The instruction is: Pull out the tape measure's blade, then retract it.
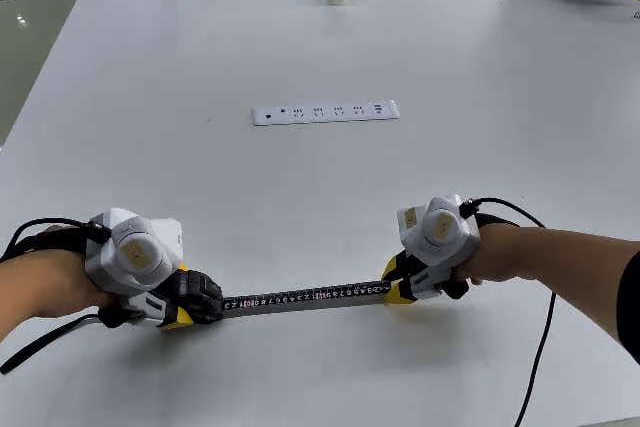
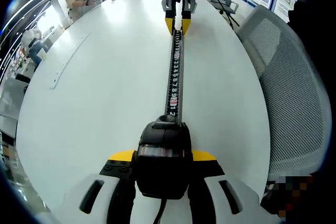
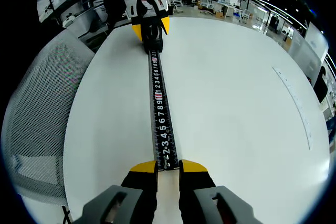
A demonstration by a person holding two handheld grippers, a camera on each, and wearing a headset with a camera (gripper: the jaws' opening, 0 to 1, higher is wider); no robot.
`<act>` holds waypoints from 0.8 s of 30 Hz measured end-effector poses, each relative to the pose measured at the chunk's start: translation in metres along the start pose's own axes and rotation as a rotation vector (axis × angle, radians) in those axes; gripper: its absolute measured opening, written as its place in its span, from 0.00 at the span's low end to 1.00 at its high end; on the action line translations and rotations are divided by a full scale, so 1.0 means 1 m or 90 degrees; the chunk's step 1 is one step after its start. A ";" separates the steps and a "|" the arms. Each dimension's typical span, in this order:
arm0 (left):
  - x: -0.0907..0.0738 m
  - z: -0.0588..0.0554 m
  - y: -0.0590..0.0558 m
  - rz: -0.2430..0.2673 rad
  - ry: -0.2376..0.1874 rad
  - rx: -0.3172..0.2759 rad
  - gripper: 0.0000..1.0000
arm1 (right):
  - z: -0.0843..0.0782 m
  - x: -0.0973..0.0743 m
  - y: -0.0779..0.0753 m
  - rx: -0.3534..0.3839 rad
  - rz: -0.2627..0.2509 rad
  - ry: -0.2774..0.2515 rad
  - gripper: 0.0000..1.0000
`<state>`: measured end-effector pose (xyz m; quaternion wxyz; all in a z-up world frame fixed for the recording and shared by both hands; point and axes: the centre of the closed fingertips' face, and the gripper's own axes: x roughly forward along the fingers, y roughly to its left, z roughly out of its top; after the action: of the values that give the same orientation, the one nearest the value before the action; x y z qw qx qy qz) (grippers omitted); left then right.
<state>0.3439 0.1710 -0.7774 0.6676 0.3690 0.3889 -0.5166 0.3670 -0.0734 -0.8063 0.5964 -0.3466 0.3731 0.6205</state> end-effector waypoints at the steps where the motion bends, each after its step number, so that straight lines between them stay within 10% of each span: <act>1: 0.000 0.000 0.001 0.000 0.001 0.005 0.33 | 0.000 0.000 0.000 -0.001 0.001 0.000 0.12; 24: 0.004 0.011 0.009 -0.016 0.023 0.004 0.38 | 0.000 0.001 0.002 -0.029 0.007 0.041 0.12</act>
<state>0.3544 0.1614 -0.7758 0.6527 0.3755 0.4036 -0.5197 0.3653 -0.0732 -0.8069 0.5727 -0.3779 0.3793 0.6208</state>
